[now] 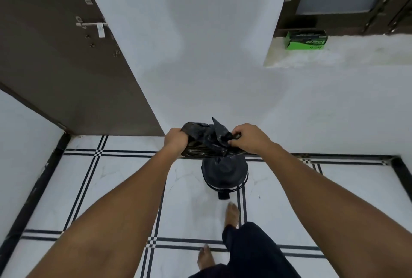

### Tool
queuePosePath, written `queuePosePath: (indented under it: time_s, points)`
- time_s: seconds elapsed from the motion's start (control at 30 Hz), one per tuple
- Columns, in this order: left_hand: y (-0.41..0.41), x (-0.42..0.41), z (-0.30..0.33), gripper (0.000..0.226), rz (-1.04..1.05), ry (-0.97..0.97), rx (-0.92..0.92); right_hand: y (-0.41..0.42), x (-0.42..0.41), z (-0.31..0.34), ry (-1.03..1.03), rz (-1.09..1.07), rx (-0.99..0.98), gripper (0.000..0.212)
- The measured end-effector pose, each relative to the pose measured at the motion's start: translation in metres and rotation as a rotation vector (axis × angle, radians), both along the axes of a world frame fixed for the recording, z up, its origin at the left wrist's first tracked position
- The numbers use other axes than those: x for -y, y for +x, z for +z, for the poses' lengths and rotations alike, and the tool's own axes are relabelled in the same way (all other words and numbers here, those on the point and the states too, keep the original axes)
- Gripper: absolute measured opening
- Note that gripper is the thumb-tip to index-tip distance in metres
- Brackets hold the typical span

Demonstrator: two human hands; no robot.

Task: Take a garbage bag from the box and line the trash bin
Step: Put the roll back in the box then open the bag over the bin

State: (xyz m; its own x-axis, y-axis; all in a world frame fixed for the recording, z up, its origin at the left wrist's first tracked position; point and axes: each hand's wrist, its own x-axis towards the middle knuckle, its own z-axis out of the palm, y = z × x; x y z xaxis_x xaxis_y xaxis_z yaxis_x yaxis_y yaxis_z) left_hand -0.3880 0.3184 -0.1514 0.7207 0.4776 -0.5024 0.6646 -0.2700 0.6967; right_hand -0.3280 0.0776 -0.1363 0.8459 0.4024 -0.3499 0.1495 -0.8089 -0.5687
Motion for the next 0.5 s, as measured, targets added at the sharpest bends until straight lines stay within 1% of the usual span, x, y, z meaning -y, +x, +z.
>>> queuePosePath:
  time_s: [0.03, 0.07, 0.2, 0.3, 0.5]
  points:
    - [0.005, 0.003, -0.006, 0.032, -0.014, 0.002, -0.02, 0.005, -0.002, -0.009, -0.039, -0.014, 0.02, 0.016]
    - [0.012, 0.006, -0.011, 0.032, -0.034, 0.022, -0.045, 0.011, -0.004, -0.019, -0.056, -0.046, 0.012, 0.015]
    - [0.041, 0.012, -0.038, 0.03, -0.197, 0.152, -0.159, 0.033, -0.005, -0.054, -0.063, -0.151, -0.105, 0.025]
    - [0.059, 0.011, -0.054, 0.019, -0.332, 0.218, -0.242, 0.052, 0.001, -0.081, -0.029, -0.217, -0.167, 0.034]
    - [0.08, 0.015, -0.07, 0.021, -0.407, 0.188, -0.302, 0.071, 0.012, -0.108, -0.04, -0.308, -0.245, 0.035]
